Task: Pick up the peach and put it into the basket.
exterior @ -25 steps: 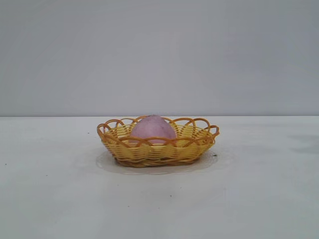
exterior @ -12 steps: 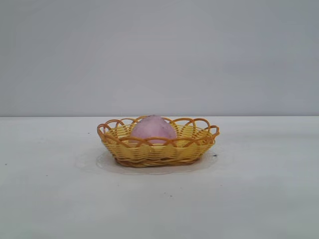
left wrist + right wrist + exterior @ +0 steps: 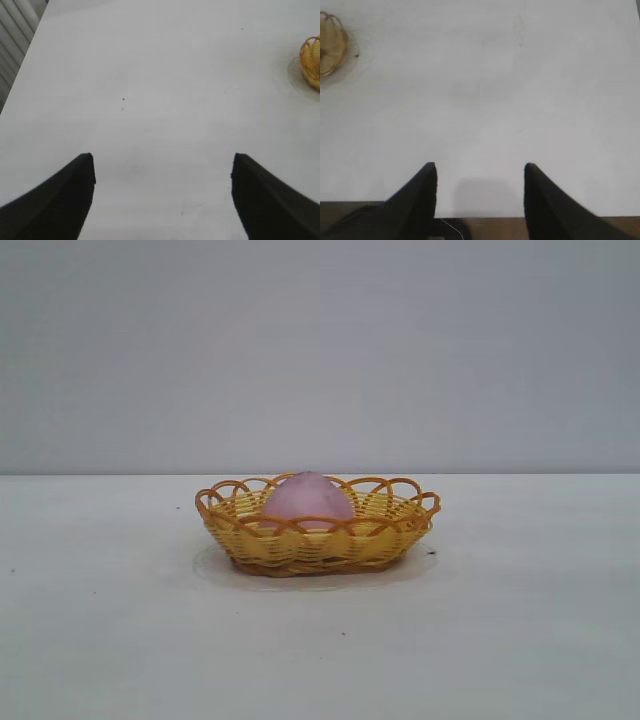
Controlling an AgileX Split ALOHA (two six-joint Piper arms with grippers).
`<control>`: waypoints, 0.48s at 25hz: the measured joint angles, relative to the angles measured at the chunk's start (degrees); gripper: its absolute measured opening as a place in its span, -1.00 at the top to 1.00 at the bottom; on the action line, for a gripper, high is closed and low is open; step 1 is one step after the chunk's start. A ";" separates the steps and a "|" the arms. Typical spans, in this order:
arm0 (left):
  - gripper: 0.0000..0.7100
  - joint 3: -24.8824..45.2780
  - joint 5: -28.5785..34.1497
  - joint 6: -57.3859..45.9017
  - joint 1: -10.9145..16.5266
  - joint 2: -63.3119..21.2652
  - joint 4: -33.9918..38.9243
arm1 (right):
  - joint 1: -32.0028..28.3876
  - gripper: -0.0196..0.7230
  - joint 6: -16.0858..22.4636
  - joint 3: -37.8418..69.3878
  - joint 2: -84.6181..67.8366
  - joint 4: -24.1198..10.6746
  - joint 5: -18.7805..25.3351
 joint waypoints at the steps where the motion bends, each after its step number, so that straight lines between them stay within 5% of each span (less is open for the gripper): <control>1: -0.51 0.00 0.00 0.00 0.00 0.00 0.00 | 0.00 0.06 0.00 2.01 -3.00 0.71 -0.58; 12: -0.51 0.00 0.00 0.00 0.00 0.00 0.00 | 4.02 0.06 0.02 14.59 -25.09 1.38 -5.57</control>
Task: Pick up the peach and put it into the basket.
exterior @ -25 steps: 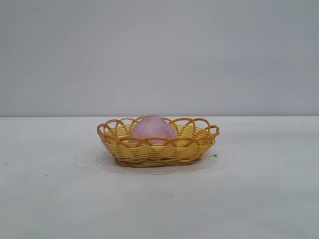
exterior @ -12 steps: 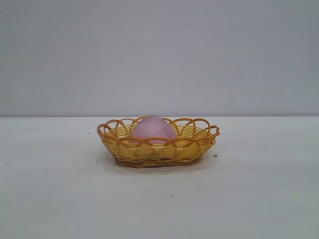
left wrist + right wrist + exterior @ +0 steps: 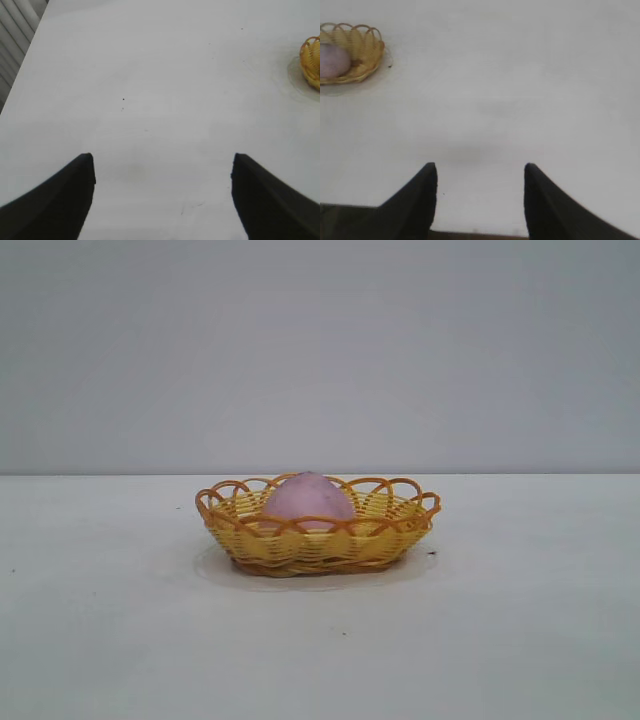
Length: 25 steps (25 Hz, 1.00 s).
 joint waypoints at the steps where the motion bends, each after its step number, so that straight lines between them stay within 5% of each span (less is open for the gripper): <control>1: -0.51 0.00 0.00 0.00 0.00 0.00 0.00 | 0.30 0.06 0.00 0.00 -1.84 0.00 -0.21; 25: -0.51 0.00 0.00 0.00 0.00 0.00 0.00 | 0.50 0.06 0.00 0.44 -3.48 -0.14 -0.79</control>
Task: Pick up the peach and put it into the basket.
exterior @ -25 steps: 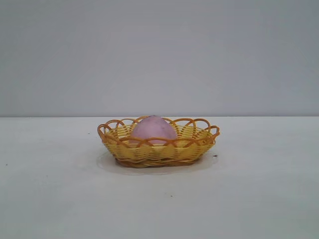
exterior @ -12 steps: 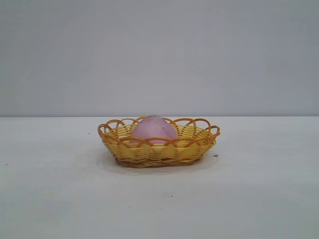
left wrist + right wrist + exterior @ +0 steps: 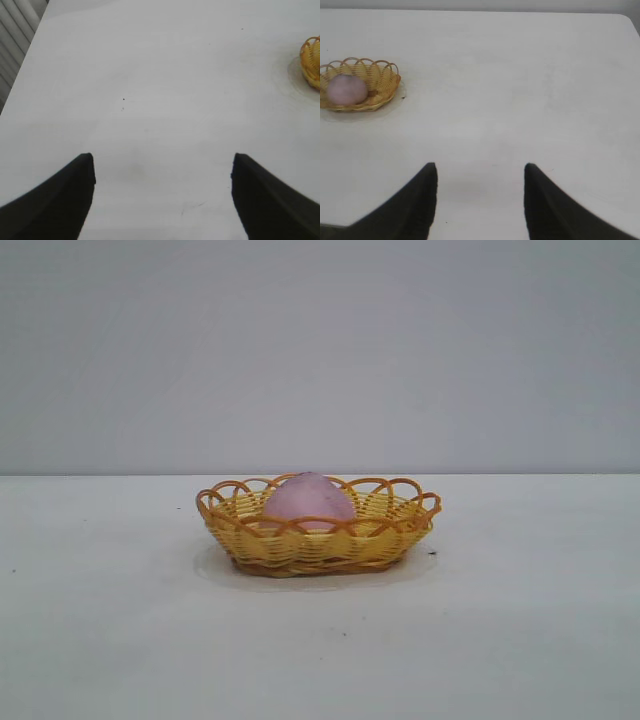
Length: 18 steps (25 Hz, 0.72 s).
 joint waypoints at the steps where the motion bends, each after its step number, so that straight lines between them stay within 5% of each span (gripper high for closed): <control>1: -0.51 0.00 0.00 0.00 0.00 0.00 0.00 | -0.10 0.06 0.00 0.00 0.00 0.00 0.00; 18: -0.51 0.00 0.00 0.00 0.00 0.00 0.00 | -3.41 0.06 0.00 0.00 0.00 0.00 -0.04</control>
